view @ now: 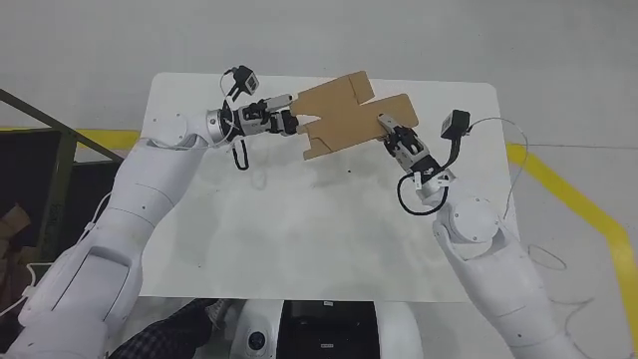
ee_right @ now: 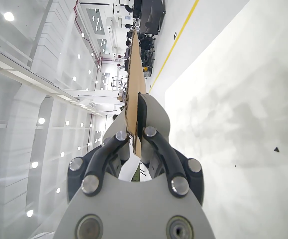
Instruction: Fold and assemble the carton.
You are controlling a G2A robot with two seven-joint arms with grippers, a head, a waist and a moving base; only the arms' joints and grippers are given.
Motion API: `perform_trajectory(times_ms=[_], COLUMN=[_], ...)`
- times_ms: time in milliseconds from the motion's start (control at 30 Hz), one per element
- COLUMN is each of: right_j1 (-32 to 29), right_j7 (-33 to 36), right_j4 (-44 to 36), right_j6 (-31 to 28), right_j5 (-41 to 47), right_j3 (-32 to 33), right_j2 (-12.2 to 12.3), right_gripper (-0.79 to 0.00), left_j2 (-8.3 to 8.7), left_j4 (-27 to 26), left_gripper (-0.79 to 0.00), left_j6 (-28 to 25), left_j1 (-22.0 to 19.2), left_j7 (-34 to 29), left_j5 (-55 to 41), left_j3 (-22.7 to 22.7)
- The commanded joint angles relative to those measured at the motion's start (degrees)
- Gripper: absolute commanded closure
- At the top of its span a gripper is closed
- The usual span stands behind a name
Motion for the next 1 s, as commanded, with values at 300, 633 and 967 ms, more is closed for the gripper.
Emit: perform_trajectory(times_ms=[300, 633, 967], right_j1=[-1.6, -2.4, -2.9], right_j7=[-1.0, -1.4, -0.9], right_j4=[-0.2, -0.7, -0.6], right_j6=[-0.4, -0.4, -0.3], right_j5=[-2.8, -4.6, -5.3], right_j3=[0.0, 0.2, 0.1], right_j2=[-0.5, -0.9, -1.3], right_gripper=[0.000, 0.000, 0.000], left_j2=[-0.94, -1.45, -2.09], left_j4=[0.7, 1.6, 1.4], left_gripper=[-0.785, -0.785, -0.785], left_j6=[0.7, 0.7, 0.8], left_j1=[0.6, 0.2, 0.1], left_j7=[1.0, 1.2, 1.5], left_j5=[-3.2, -4.7, -5.7], left_j3=[-1.2, -2.8, -3.9])
